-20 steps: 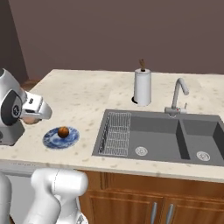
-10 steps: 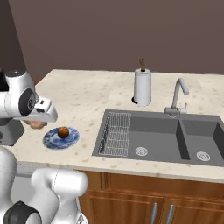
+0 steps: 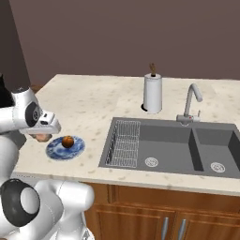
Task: Pick the peach and orange from the fridge and place them on the plate next to the blender to make a fruit smoothie.
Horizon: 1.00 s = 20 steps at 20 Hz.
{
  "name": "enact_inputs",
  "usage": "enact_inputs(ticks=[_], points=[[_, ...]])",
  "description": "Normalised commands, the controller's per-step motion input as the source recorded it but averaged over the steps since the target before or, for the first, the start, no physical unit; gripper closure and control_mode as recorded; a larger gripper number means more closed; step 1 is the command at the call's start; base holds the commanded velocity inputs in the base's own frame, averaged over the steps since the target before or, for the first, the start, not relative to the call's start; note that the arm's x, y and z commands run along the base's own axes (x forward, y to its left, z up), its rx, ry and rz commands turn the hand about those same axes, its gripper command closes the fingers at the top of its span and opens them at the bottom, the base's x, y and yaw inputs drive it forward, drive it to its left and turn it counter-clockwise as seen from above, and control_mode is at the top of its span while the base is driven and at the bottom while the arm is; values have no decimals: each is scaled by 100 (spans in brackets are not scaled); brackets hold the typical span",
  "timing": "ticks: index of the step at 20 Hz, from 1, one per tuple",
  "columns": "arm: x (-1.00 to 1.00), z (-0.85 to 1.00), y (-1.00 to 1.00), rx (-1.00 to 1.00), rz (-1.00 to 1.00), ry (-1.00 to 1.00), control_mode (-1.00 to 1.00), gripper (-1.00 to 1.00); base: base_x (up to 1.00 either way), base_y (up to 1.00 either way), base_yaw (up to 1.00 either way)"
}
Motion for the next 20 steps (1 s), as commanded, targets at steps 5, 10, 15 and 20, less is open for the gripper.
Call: enact_inputs(ticks=[5,10,15,20], points=[[48,-51,8,0,3,22,-100,100,0,0,0],[39,-48,0,0,5,16,-100,100,0,0,0],[22,-50,4,-3,4,4,-100,-100,0,0,0],[28,-16,12,-2,0,-6,-100,-100,0,0,0]])
